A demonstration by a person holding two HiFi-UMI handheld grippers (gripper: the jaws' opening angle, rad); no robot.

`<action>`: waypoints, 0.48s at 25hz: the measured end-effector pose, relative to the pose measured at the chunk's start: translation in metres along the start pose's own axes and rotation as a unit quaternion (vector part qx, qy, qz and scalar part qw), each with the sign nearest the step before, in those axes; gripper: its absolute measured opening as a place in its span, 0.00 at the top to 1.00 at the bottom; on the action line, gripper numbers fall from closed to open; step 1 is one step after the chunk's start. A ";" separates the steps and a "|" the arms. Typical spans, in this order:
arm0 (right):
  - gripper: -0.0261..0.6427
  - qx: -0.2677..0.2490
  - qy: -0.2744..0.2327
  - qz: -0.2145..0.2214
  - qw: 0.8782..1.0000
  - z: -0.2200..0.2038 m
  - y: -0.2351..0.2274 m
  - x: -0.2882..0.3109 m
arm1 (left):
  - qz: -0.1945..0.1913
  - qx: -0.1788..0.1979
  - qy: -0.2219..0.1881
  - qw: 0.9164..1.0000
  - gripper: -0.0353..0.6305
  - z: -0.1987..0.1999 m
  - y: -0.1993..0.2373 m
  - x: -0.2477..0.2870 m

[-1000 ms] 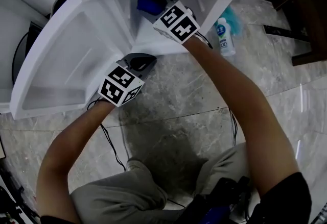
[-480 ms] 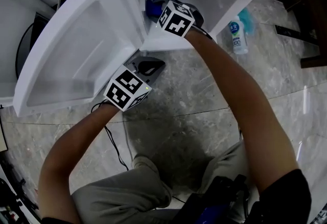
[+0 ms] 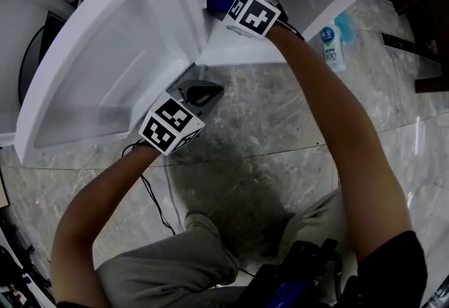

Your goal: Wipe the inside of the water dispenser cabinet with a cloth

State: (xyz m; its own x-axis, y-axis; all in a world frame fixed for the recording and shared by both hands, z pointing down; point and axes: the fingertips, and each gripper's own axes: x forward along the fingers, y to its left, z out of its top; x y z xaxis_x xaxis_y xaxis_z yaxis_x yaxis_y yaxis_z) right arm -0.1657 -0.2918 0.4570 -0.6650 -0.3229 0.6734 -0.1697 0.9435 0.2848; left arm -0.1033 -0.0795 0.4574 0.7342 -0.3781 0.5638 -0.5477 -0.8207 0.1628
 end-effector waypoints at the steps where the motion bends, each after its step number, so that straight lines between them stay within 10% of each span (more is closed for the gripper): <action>1: 0.76 -0.013 -0.001 0.020 1.000 0.000 0.008 -0.003 | -0.002 0.004 -0.001 1.000 0.94 0.002 0.001 0.003; 12: 0.76 -0.003 0.024 -0.059 0.998 -0.002 -0.025 0.011 | 0.005 0.012 -0.006 1.000 0.94 0.014 0.004 0.001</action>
State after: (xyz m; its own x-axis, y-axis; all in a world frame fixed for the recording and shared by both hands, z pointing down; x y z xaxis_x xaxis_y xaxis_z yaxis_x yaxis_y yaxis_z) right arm -0.1669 -0.3188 0.4584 -0.6051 -0.4343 0.6673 -0.2393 0.8986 0.3678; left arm -0.0995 -0.0888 0.4471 0.7338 -0.3903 0.5561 -0.5451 -0.8268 0.1389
